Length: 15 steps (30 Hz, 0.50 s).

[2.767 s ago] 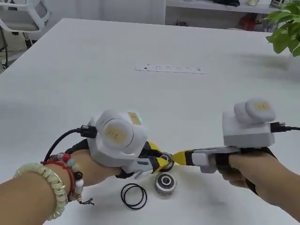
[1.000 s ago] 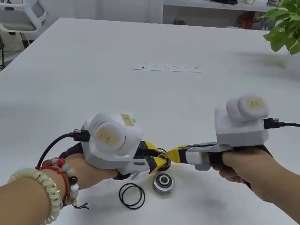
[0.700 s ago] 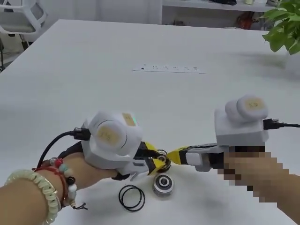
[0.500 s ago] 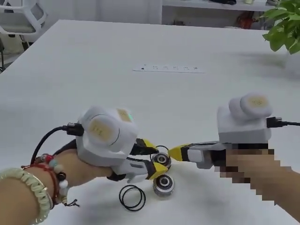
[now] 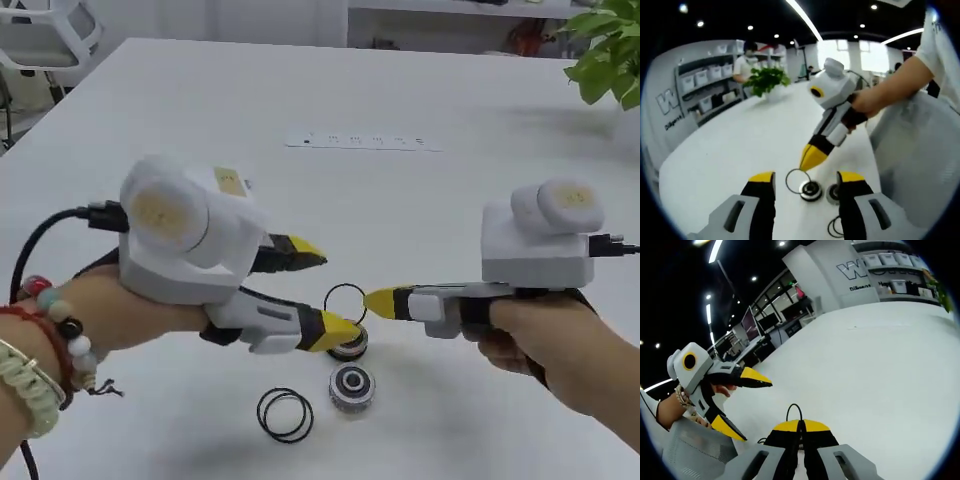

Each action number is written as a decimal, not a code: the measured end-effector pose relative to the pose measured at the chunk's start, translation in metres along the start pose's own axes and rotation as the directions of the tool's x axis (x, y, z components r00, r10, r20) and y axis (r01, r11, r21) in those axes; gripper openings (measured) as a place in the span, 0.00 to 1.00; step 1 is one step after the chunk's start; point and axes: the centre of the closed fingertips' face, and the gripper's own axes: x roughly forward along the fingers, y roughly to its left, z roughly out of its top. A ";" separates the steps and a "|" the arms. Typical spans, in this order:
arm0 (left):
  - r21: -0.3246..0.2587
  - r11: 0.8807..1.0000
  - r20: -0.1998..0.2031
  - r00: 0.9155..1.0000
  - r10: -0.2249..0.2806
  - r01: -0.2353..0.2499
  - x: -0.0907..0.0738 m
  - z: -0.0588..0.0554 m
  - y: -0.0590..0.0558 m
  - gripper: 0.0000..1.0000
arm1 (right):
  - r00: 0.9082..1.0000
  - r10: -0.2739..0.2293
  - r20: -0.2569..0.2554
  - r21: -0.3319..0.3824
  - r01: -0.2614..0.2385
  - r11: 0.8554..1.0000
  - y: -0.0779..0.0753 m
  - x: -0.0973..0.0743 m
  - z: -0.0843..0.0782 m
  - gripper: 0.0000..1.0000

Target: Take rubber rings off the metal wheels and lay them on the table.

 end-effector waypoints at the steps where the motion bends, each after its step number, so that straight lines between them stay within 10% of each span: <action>1: 0.003 1.000 0.006 1.000 0.005 -0.005 -0.003 0.004 0.002 0.51 | 1.000 0.003 0.005 0.001 -0.003 1.000 0.001 0.000 0.001 0.00; 7: 0.024 0.999 0.048 0.999 0.025 -0.027 -0.030 0.027 0.003 0.56 | 0.999 0.024 0.030 0.003 -0.024 1.000 0.009 -0.002 0.009 0.00; 15: 0.058 0.996 0.046 0.997 0.068 -0.070 -0.067 0.032 -0.001 0.62 | 0.997 0.068 0.042 -0.002 -0.068 0.998 0.024 -0.002 0.014 0.00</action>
